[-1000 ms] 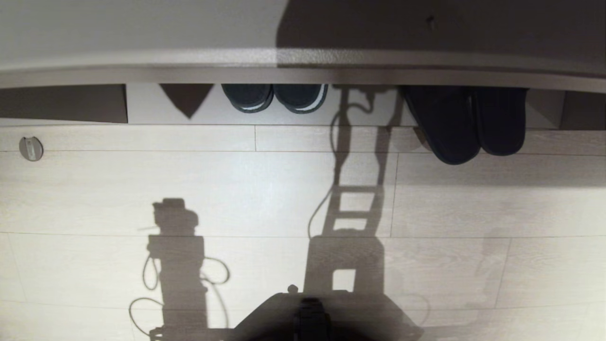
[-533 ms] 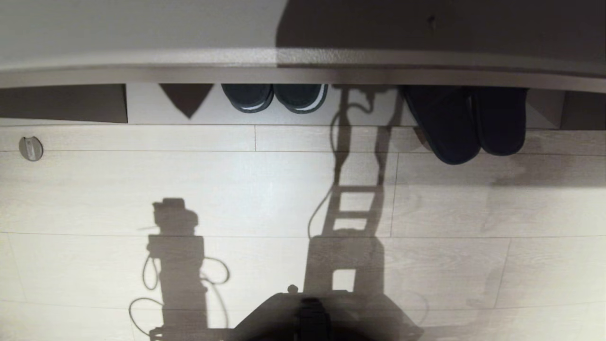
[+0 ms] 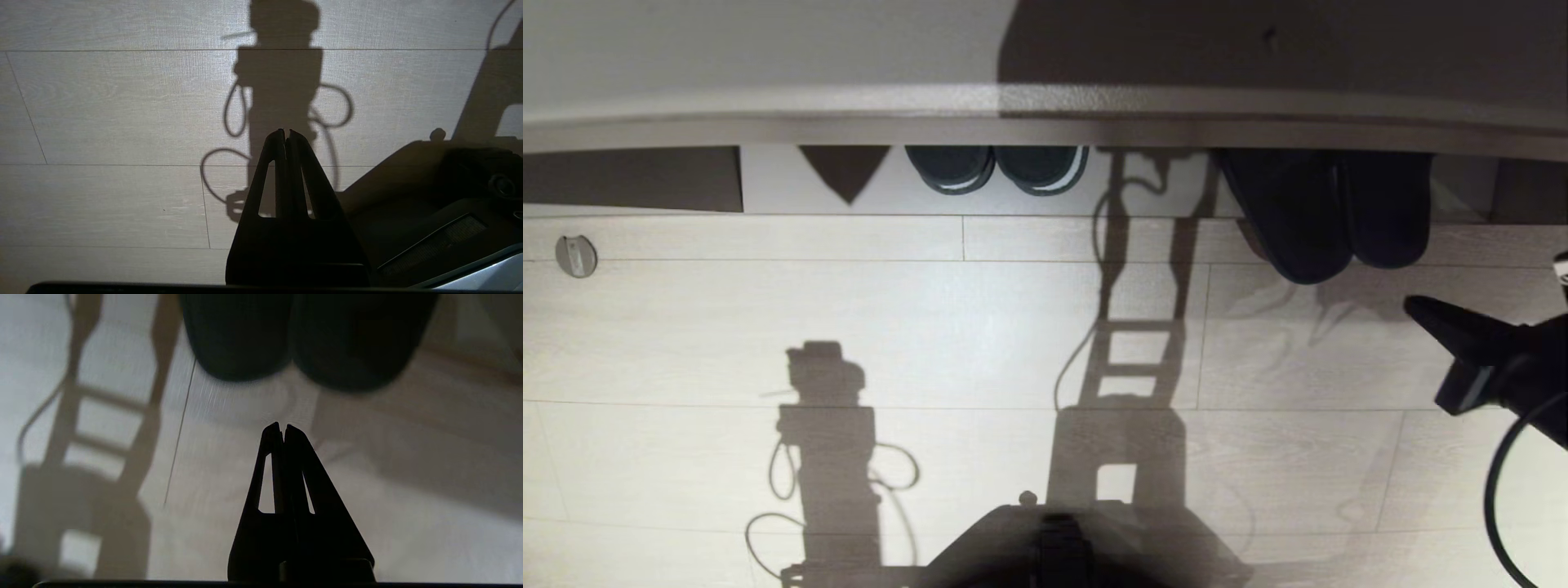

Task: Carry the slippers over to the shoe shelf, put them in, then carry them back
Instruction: Pick up the slippers in the shoe cabinet

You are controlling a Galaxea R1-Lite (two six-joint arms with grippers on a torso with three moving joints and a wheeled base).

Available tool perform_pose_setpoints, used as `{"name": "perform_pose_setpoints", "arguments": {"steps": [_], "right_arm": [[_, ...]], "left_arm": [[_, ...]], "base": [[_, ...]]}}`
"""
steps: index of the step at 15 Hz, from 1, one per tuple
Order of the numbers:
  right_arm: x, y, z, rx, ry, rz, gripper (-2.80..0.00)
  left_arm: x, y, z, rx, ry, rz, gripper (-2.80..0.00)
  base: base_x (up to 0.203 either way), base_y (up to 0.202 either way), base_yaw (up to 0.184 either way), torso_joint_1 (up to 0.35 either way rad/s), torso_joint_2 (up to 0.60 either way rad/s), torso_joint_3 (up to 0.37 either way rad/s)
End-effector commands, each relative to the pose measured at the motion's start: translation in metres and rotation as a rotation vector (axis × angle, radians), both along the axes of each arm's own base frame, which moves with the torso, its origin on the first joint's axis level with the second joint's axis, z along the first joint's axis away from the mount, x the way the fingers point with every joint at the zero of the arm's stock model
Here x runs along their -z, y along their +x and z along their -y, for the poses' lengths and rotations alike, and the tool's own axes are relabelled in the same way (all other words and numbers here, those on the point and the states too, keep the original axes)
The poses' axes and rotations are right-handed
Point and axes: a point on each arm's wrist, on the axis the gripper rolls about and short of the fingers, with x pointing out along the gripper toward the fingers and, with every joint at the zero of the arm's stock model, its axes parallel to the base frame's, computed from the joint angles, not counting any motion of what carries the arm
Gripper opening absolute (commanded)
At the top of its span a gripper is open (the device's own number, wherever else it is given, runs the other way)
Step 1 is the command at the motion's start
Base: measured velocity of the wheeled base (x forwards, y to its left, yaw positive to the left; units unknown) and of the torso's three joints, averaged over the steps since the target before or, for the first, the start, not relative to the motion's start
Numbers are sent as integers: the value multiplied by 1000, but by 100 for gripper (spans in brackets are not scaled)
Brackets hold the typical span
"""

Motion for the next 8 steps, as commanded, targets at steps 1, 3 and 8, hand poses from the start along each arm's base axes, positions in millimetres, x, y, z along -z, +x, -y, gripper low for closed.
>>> {"name": "perform_pose_setpoints", "arguments": {"steps": [1,3,8], "right_arm": [[12,43,-5,-11,-4,91,-280],[1,54,-11,-19,-3,201,-280],[-24,57,-15,-34,8,308,0]], "left_arm": [[0,0,0,0,0,1,-280],[0,0,0,0,0,1,-280],[0,0,0,0,0,1,-280]], "base": [[0,0,0,0,0,0],[0,0,0,0,0,0],[0,0,0,0,0,0]]}}
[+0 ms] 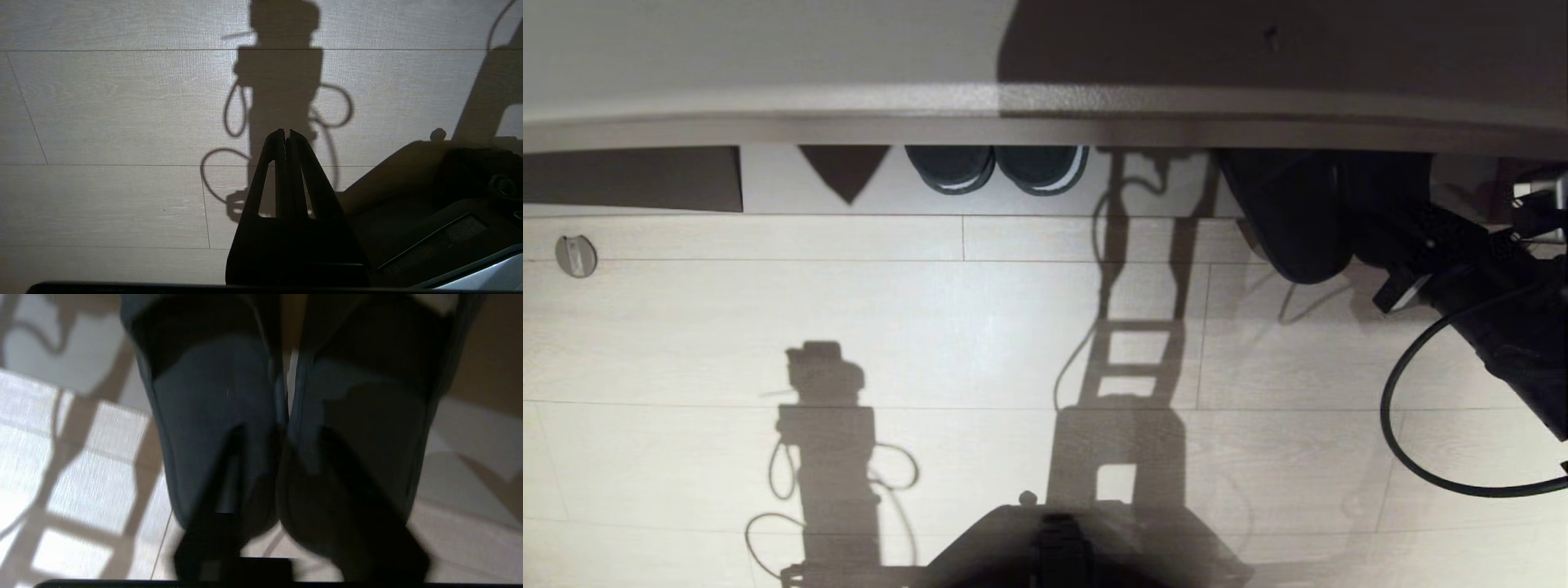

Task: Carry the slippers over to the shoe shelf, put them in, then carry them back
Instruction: Pick up the slippers in the shoe cabinet

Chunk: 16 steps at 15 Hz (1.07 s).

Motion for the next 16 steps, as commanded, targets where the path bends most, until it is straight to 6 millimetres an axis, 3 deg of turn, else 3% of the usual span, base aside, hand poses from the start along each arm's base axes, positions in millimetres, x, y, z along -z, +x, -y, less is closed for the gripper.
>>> {"name": "perform_pose_setpoints", "arguments": {"steps": [1,7,14,16], "right_arm": [[-2,3,-1,0,-1,12,0],[-20,30,-4,3,1,87,0],[-34,89,-23,-6,38,213,0],[-51,103,-25,1,46,297,0]], "left_arm": [[0,0,0,-1,0,1,-280],[0,0,0,-1,0,0,-280],[0,0,0,-1,0,1,-280],[0,0,0,-1,0,1,-280]], "base": [[0,0,0,0,0,0],[0,0,0,0,0,0],[0,0,0,0,0,0],[0,0,0,0,0,0]]}}
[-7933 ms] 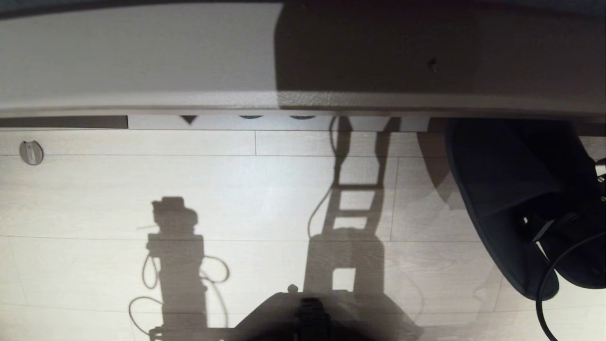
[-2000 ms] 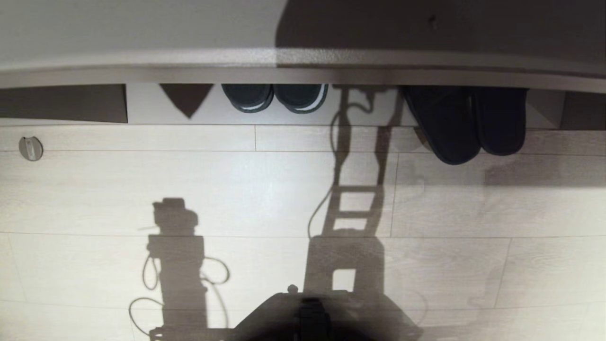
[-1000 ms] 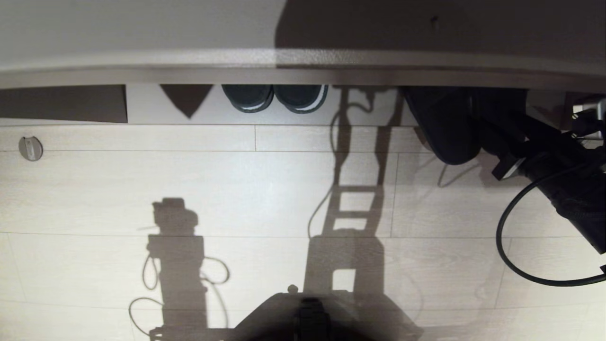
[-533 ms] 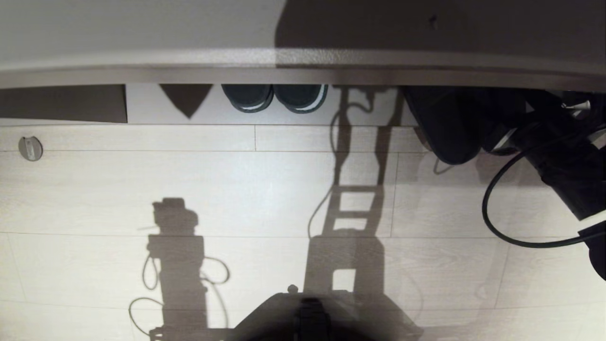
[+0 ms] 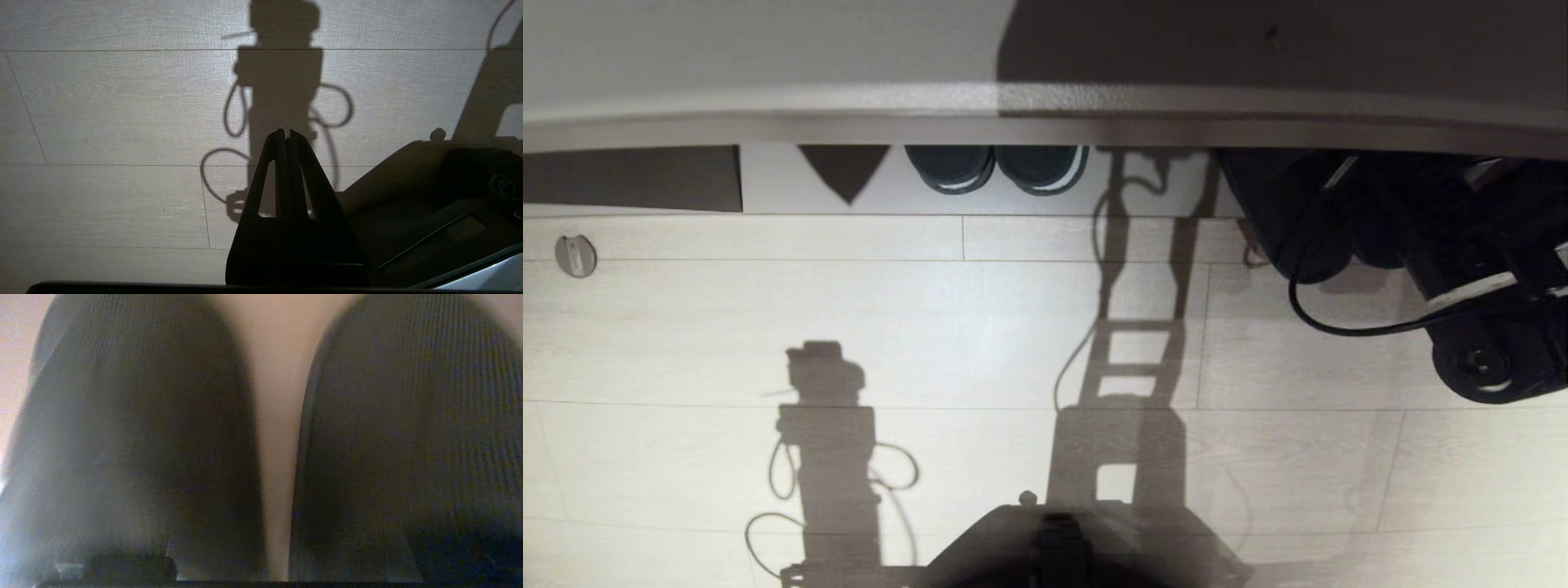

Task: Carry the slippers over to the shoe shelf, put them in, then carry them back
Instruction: Pick up the slippers in the shoe cabinet

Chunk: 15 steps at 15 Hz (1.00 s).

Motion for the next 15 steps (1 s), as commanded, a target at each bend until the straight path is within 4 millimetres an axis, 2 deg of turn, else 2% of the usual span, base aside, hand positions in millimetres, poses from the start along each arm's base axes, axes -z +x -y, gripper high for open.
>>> {"name": "perform_pose_setpoints", "arguments": {"steps": [1,3,7,10,12,13,15], "right_arm": [[-3,18,-3,1,4,40,0],[-5,22,-3,1,6,55,0],[-11,14,-3,1,14,61,0],[-8,-8,0,1,6,15,0],[-4,-7,0,-5,1,2,0],[-4,-6,0,-8,1,7,-280],[-7,-5,0,-8,0,19,-280]], "left_arm": [[0,0,0,-1,-1,-1,-280],[0,0,0,-1,-1,-1,-280],[0,0,0,-1,-1,-1,-280],[0,0,0,-1,-1,1,-280],[0,0,0,-1,-1,1,-280],[0,0,0,-1,-1,-1,-280],[0,0,0,-1,-1,1,-280]], "base": [[0,0,0,0,0,0],[0,0,0,0,0,0],[0,0,0,0,0,0],[0,0,0,0,0,0],[0,0,0,0,0,0],[0,0,0,0,0,0],[0,0,0,0,0,0]]}}
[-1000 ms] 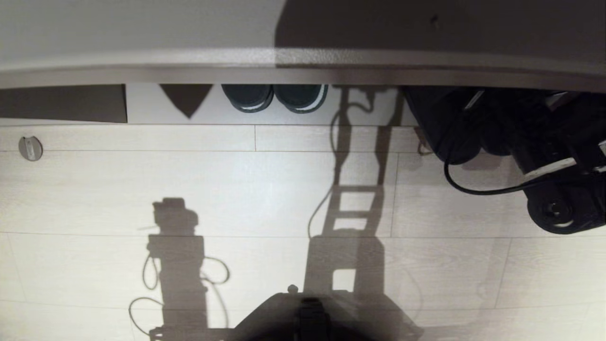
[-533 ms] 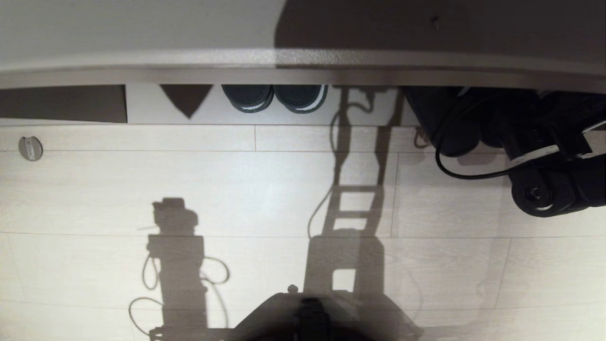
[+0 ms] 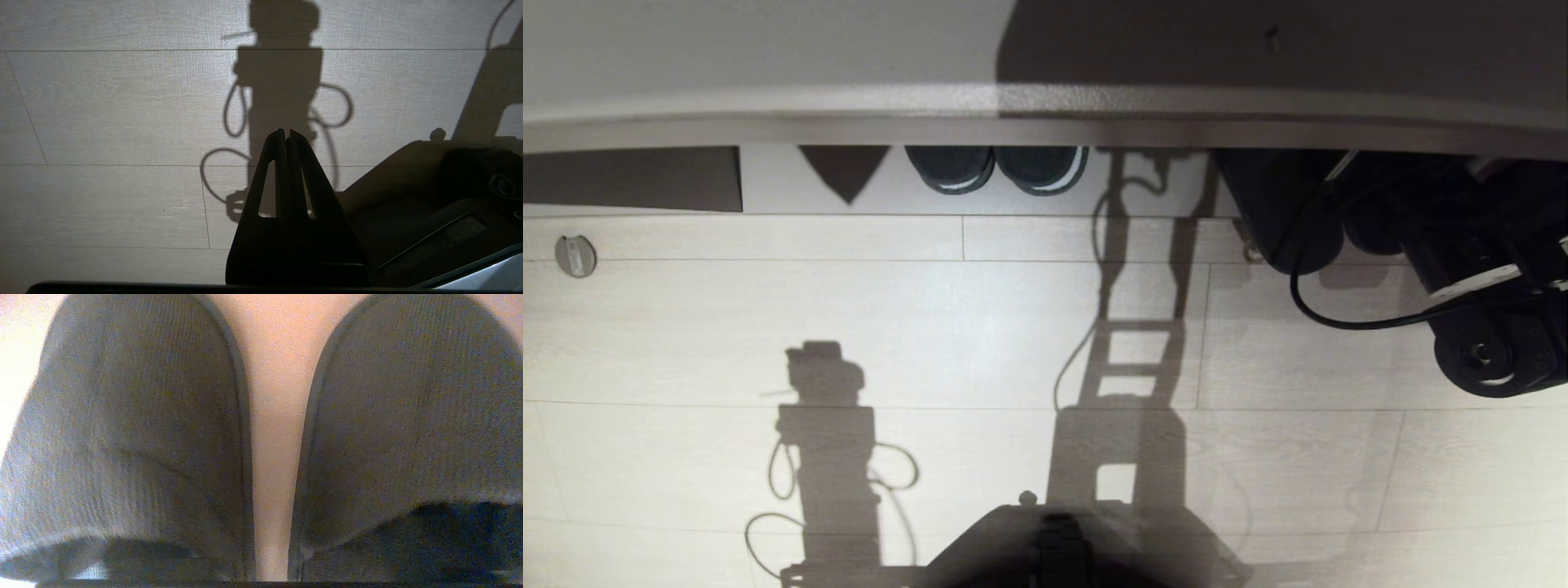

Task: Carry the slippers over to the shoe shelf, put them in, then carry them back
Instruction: Pick up the slippers in the shoe cabinet

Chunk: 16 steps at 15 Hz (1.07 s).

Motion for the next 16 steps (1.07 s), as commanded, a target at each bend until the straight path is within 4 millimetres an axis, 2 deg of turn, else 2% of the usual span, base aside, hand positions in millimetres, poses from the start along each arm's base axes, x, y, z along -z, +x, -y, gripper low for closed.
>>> {"name": "perform_pose_setpoints", "arguments": {"steps": [1,6,8,10,12,14,16], "right_arm": [[-4,-1,0,-1,0,20,-280],[0,3,0,0,-2,12,-280],[-3,-2,1,2,1,16,-280],[-6,-29,4,2,-7,-20,-280],[-6,-68,10,0,-17,-77,-280],[5,-82,11,-5,-31,-161,-280],[18,-118,16,-11,-46,-247,-280]], "left_arm": [[0,0,0,0,0,1,-280],[0,0,0,0,0,0,-280],[0,0,0,0,0,-1,-280],[0,0,0,0,0,0,-280],[0,0,0,0,0,0,-280],[0,0,0,0,0,0,-280],[0,0,0,0,0,0,-280]], "base": [[0,0,0,0,0,0],[0,0,0,0,0,0],[0,0,0,0,0,0],[0,0,0,0,0,0],[0,0,0,0,0,0],[0,0,0,0,0,0],[0,0,0,0,0,0]]}}
